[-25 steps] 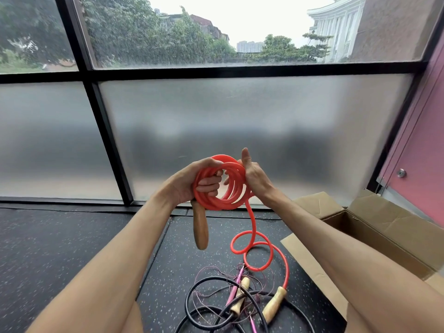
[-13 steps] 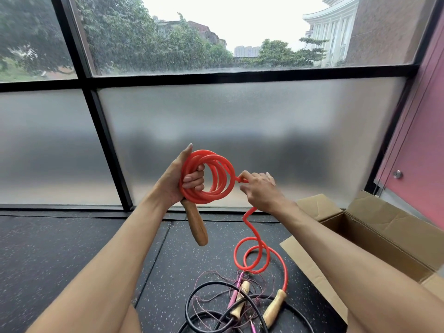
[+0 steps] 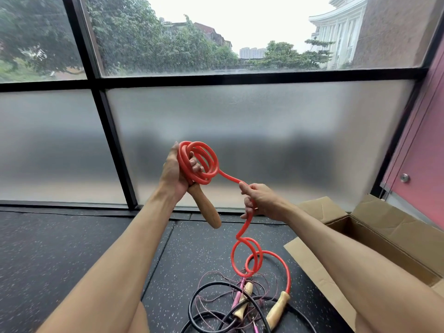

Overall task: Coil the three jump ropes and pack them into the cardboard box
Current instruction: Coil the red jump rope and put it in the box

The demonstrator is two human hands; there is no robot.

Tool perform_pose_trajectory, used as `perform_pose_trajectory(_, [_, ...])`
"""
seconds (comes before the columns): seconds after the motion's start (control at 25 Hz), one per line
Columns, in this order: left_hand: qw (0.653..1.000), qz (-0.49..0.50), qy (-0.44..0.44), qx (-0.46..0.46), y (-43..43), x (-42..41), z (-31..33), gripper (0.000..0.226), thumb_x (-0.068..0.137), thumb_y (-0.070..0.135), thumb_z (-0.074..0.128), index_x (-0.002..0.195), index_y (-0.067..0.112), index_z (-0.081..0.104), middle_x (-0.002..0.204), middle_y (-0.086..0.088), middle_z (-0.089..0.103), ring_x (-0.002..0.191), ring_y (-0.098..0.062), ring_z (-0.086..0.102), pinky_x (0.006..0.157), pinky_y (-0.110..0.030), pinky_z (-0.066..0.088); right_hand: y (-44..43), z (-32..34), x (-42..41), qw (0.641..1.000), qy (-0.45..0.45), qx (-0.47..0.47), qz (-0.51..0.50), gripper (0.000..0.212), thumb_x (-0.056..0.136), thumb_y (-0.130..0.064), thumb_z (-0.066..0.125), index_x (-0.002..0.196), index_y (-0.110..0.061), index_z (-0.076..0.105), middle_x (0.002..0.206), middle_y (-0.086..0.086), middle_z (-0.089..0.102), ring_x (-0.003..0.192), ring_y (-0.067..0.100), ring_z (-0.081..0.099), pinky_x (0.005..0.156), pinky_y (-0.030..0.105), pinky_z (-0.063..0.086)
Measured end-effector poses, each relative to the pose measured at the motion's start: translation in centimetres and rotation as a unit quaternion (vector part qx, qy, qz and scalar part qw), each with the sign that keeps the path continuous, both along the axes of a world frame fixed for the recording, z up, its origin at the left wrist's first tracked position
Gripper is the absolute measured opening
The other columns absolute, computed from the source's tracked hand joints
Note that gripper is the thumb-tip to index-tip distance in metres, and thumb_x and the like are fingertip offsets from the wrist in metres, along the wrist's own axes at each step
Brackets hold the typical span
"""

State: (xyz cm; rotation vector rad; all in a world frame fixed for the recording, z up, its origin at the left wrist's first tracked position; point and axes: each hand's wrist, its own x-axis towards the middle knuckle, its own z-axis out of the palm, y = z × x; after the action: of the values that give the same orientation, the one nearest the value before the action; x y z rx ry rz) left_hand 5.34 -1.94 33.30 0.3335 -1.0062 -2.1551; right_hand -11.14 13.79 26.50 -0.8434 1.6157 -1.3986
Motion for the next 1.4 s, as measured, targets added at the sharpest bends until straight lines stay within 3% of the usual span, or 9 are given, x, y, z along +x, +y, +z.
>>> perform_pose_trajectory(0.28, [0.990, 0.136, 0.025, 0.022, 0.0, -0.2, 0.2, 0.035, 0.104, 0.041, 0.047, 0.084, 0.012, 0.055, 0.052, -0.003, 0.056, 0.043, -0.016, 0.053, 0.049, -0.026, 0.048, 1.0, -1.1, 1.6, 0.967, 0.096, 0.159, 0.171, 0.015, 0.100, -0.010, 0.055, 0.111, -0.004, 0.046, 0.091, 0.016, 0.072, 0.101, 0.038, 0.071, 0.096, 0.053, 0.050])
perform_pose_trajectory(0.48, [0.970, 0.212, -0.062, -0.096, -0.5, -0.6, -0.6, 0.032, 0.105, 0.037, 0.047, 0.086, 0.012, 0.053, 0.060, -0.002, 0.064, 0.054, -0.016, 0.061, 0.058, -0.030, 0.053, 0.2, -2.0, 3.0, 0.986, 0.049, 0.120, 0.102, 0.012, 0.102, -0.010, 0.051, 0.093, -0.003, 0.048, 0.074, 0.014, 0.060, 0.065, 0.025, 0.065, 0.071, 0.045, 0.061])
perform_pose_trajectory(0.64, [0.917, 0.297, -0.153, -0.218, -0.6, -0.5, -1.5, 0.032, 0.104, 0.039, 0.046, 0.107, 0.007, 0.045, 0.073, -0.003, 0.061, 0.060, -0.014, 0.061, 0.059, -0.028, 0.052, -0.6, -1.5, 4.0, 0.990, 0.118, 0.073, 0.028, 0.026, 0.102, -0.024, 0.054, 0.082, -0.010, 0.048, 0.063, 0.005, 0.048, 0.047, 0.014, 0.046, 0.047, 0.031, 0.050])
perform_pose_trajectory(0.8, [0.868, 0.342, -0.181, -0.311, 0.1, -1.0, -1.8, 0.027, 0.104, 0.033, 0.049, 0.111, 0.011, 0.036, 0.078, 0.001, 0.056, 0.064, -0.016, 0.059, 0.067, -0.035, 0.051, -0.4, -1.8, 4.6, 0.985, 0.063, 0.114, 0.113, 0.021, 0.097, -0.018, 0.063, 0.084, -0.002, 0.057, 0.067, 0.010, 0.057, 0.058, 0.020, 0.060, 0.067, 0.044, 0.062])
perform_pose_trajectory(0.92, [0.814, 0.369, -0.210, -0.397, 0.1, -1.0, -2.6, 0.037, 0.103, 0.036, 0.050, 0.122, 0.006, 0.039, 0.089, 0.001, 0.059, 0.082, -0.028, 0.063, 0.084, -0.048, 0.051, -0.4, -2.3, 4.5, 0.974, 0.033, 0.150, 0.167, 0.020, 0.092, -0.014, 0.070, 0.080, 0.002, 0.066, 0.071, 0.012, 0.064, 0.069, 0.025, 0.066, 0.085, 0.053, 0.059])
perform_pose_trajectory(1.0, [0.768, 0.386, -0.242, -0.449, 0.2, -1.0, -3.2, 0.038, 0.103, 0.035, 0.049, 0.123, 0.003, 0.042, 0.086, 0.006, 0.056, 0.082, -0.028, 0.059, 0.089, -0.051, 0.047, -0.5, -2.1, 4.8, 0.980, 0.059, 0.138, 0.128, 0.017, 0.090, -0.011, 0.072, 0.079, 0.000, 0.066, 0.069, 0.010, 0.063, 0.064, 0.021, 0.064, 0.078, 0.045, 0.061])
perform_pose_trajectory(1.08, [0.702, 0.401, -0.278, -0.519, 0.1, -1.1, -3.8, 0.037, 0.104, 0.034, 0.049, 0.120, 0.001, 0.044, 0.087, 0.000, 0.061, 0.081, -0.032, 0.059, 0.090, -0.049, 0.043, -0.7, -1.5, 5.3, 0.974, 0.180, 0.127, 0.050, 0.020, 0.089, -0.014, 0.074, 0.076, -0.008, 0.060, 0.067, 0.008, 0.061, 0.057, 0.016, 0.058, 0.061, 0.032, 0.056])
perform_pose_trajectory(1.2, [0.596, 0.402, -0.306, -0.624, 0.2, -1.4, -4.7, 0.037, 0.102, 0.032, 0.052, 0.119, -0.001, 0.048, 0.090, -0.011, 0.064, 0.079, -0.034, 0.060, 0.082, -0.042, 0.039, -1.1, -0.9, 5.3, 0.904, 0.412, 0.090, -0.071, 0.027, 0.087, -0.021, 0.075, 0.079, -0.016, 0.050, 0.074, 0.004, 0.060, 0.067, 0.020, 0.057, 0.061, 0.030, 0.044])
perform_pose_trajectory(1.4, [0.516, 0.401, -0.329, -0.681, 0.4, -2.0, -5.4, 0.034, 0.099, 0.031, 0.056, 0.113, 0.000, 0.054, 0.090, -0.014, 0.064, 0.080, -0.033, 0.060, 0.079, -0.043, 0.043, -0.4, 0.2, 4.5, 0.864, 0.468, -0.003, -0.184, 0.018, 0.091, -0.014, 0.067, 0.092, -0.009, 0.050, 0.078, 0.007, 0.065, 0.071, 0.026, 0.064, 0.063, 0.035, 0.049])
